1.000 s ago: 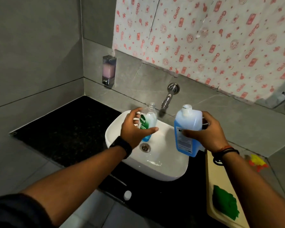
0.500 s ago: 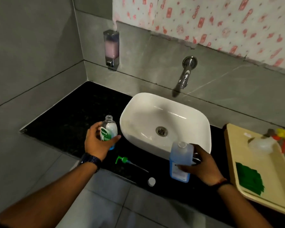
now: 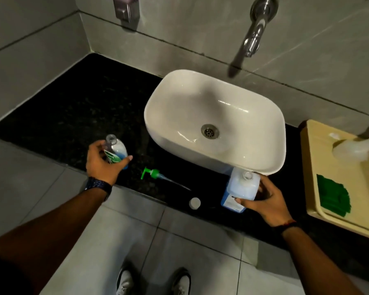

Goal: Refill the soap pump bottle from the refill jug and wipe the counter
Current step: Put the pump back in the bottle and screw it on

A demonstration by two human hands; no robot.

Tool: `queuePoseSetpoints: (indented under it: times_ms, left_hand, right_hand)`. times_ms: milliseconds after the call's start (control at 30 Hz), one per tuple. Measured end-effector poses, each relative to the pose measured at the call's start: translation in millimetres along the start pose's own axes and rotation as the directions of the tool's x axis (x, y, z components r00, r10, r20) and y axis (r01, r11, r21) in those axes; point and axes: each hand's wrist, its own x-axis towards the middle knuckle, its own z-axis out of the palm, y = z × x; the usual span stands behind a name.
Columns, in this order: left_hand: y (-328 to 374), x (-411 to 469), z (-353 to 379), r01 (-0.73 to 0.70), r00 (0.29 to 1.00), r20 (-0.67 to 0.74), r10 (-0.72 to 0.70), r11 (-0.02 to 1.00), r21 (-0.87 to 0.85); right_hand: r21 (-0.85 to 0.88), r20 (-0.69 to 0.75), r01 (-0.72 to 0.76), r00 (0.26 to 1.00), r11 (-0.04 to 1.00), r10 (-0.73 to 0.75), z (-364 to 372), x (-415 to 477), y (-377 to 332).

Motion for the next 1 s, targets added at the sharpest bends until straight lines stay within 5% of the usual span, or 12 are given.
queuePoseSetpoints:
  times_ms: [300, 433, 567, 700, 767, 867, 1000]
  left_hand:
    - [-10.1, -8.1, -0.8, -0.036, 0.999, 0.022, 0.036, 0.999, -0.016]
    - [-10.0, -6.8, 0.1, -0.035, 0.999, 0.022, 0.035, 0.999, -0.029]
    - [-13.8, -5.1, -0.9, -0.045, 0.999, 0.018, 0.045, 0.999, -0.018]
    - [-18.3, -2.2, -0.9, -0.064, 0.997, 0.033, 0.065, 0.998, -0.028]
    - [-20.7, -1.2, -0.4, -0.075, 0.996, 0.041, 0.076, 0.997, -0.024]
    - [-23.2, -0.4, -0.8, -0.093, 0.995, 0.035, 0.093, 0.996, 0.010]
    - [-27.0, -0.1, -1.2, -0.095, 0.995, 0.040, 0.094, 0.995, 0.014]
  right_hand:
    - [-0.007, -0.001, -0.039, 0.999, 0.999, 0.039, -9.7, -6.5, 13.0]
    - [-0.033, -0.203, 0.051, 0.978, 0.998, -0.056, -0.7, -17.5, 4.3]
    - [-0.415, -0.510, 0.125, 0.788, 0.901, -0.344, 23.8, -32.3, -7.8]
    - [-0.607, -0.489, 0.274, 0.611, 0.746, -0.623, 70.6, -32.8, -30.1]
    - [-0.583, -0.411, 0.375, 0.629, 0.721, -0.660, 96.3, -23.8, -38.9]
    - [-0.557, -0.225, 0.415, 0.758, 0.719, -0.612, 136.4, -2.6, -46.4]
    - [-0.584, 0.140, 0.373, 0.921, 0.721, -0.364, 176.0, 28.3, -39.9]
